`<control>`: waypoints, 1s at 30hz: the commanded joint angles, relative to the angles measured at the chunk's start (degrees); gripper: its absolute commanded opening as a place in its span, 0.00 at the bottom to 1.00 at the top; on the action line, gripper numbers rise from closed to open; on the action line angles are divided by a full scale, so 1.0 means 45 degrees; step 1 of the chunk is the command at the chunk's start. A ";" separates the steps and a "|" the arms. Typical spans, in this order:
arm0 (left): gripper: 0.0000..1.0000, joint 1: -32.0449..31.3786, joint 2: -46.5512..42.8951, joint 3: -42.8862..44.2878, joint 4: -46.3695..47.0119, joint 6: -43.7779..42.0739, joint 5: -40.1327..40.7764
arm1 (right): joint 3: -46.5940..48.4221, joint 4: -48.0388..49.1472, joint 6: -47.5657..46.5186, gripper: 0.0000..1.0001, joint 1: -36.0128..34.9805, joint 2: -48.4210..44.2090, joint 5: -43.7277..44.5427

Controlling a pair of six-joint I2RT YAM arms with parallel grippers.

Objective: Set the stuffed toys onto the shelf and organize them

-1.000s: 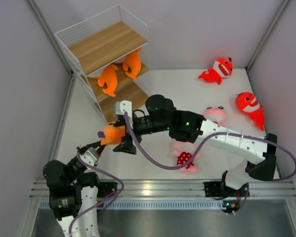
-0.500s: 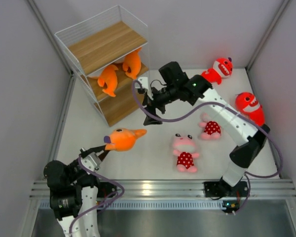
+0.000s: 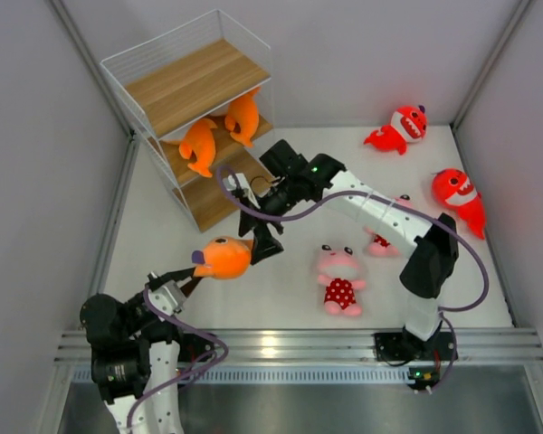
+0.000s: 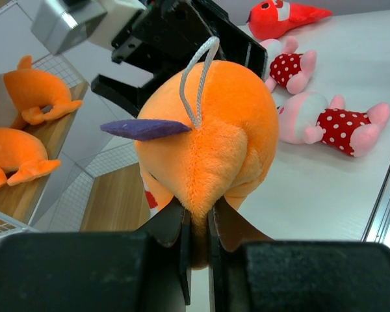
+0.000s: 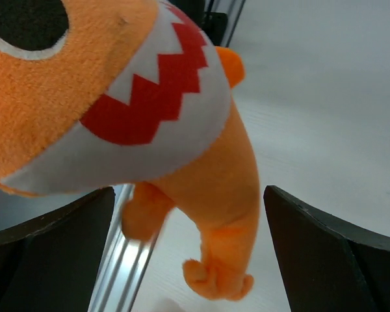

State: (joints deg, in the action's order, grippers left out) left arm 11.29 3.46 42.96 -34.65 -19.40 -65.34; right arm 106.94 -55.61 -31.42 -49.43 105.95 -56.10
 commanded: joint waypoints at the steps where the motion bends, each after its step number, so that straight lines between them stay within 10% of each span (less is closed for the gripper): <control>1: 0.00 0.0089 -0.0047 0.0453 0.0474 -0.0064 -0.0206 | -0.0696 0.1146 0.0164 0.98 -0.0869 0.0147 -0.1187; 8: 0.00 0.0070 -0.0106 0.0571 0.0474 0.0560 -0.0363 | -0.1848 0.3293 0.1705 0.87 -0.1047 0.0049 -0.1440; 14: 0.00 0.0089 -0.0301 0.0317 0.0474 0.0600 0.0125 | -0.2786 0.5502 0.3328 0.45 -0.1144 -0.0322 -0.0487; 17: 0.08 0.0089 -0.0301 0.0298 0.0474 0.0619 0.0865 | -0.3465 0.7255 0.4927 0.05 -0.1183 -0.0924 0.1380; 19: 0.11 0.0070 -0.0379 0.0181 0.0474 0.0678 0.1663 | -0.3956 0.8426 0.5806 0.00 -0.1184 -0.1374 0.2635; 24: 0.79 0.0089 -0.0341 -0.0191 0.0474 0.0287 0.2956 | -0.5090 0.9097 0.6707 0.00 -0.1184 -0.2760 0.6991; 30: 0.99 0.0089 -0.0204 -0.0133 0.0494 0.0247 0.4401 | -0.5522 0.8493 0.7295 0.00 -0.1184 -0.3466 1.1992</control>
State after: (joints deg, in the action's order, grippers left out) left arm 11.46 2.46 42.09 -35.48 -18.04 -50.19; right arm 81.65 -19.75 -1.67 -54.70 93.34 -18.76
